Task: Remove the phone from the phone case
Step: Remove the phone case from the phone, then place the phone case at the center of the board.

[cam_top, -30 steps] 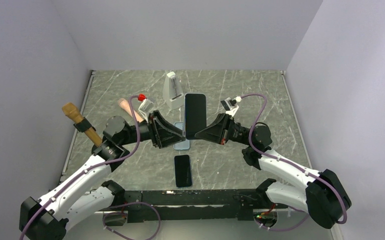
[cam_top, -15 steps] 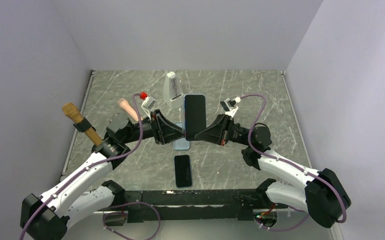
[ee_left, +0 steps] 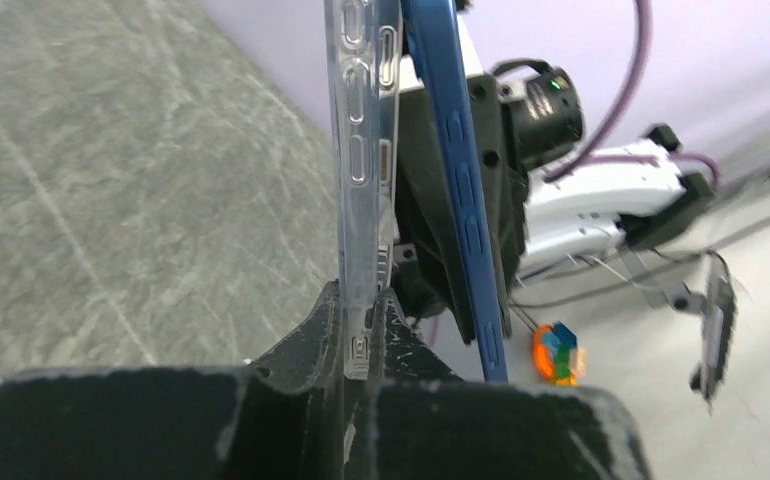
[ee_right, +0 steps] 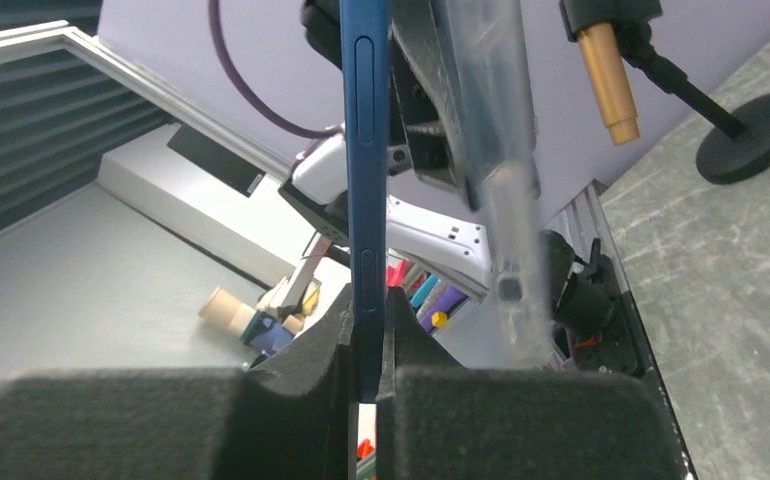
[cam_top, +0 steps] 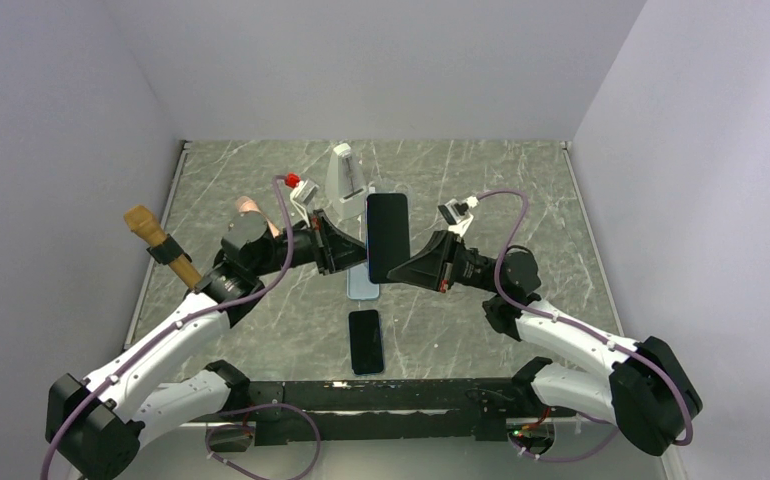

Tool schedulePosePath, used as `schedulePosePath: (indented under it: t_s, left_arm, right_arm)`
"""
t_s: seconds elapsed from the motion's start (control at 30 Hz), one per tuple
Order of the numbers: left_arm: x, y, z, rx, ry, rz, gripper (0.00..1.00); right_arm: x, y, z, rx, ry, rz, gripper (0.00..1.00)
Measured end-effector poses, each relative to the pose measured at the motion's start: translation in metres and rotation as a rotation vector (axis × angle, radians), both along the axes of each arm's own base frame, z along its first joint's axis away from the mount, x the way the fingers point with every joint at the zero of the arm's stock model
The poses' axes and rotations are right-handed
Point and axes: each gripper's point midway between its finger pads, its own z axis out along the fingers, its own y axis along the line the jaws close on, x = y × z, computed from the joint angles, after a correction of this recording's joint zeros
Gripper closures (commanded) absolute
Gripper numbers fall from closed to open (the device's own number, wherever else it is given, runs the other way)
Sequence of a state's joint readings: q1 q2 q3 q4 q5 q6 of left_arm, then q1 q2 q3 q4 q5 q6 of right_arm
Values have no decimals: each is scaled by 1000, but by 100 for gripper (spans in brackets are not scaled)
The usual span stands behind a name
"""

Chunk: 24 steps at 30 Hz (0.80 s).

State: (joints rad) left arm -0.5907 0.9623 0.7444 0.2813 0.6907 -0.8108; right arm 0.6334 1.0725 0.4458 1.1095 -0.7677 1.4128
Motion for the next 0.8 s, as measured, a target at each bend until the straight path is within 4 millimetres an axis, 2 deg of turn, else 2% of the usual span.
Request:
schedulePosePath:
  t_s: [0.1,0.27,0.33,0.47,0.57,0.63,0.8]
  left_arm:
    - [16,5,-6,51,36,102,100]
    - [46,36,-45,220,170,381,100]
    - [50,51,-65,288,215,463,100]
    - [45,59,-91,336,252,483,100]
    - [39,51,-114,348,296,430,100]
    - [33,38,-130,352,341,374,100]
    - [19,-5,-174,362,493,241,100]
  right_arm:
    - [3,2,-10,-40,13,-14,100]
    - [10,-1,-27,-150,20,-102,100]
    - [14,-6,-28,-194,2,-164,100]
    - [22,-24,-16,-267,-69,-325,100]
    - [26,-39,-2,-300,-124,-432,100]
    - [29,-47,1,-320,-148,-483,100]
    - [33,-58,-12,-397,-140,-543,100]
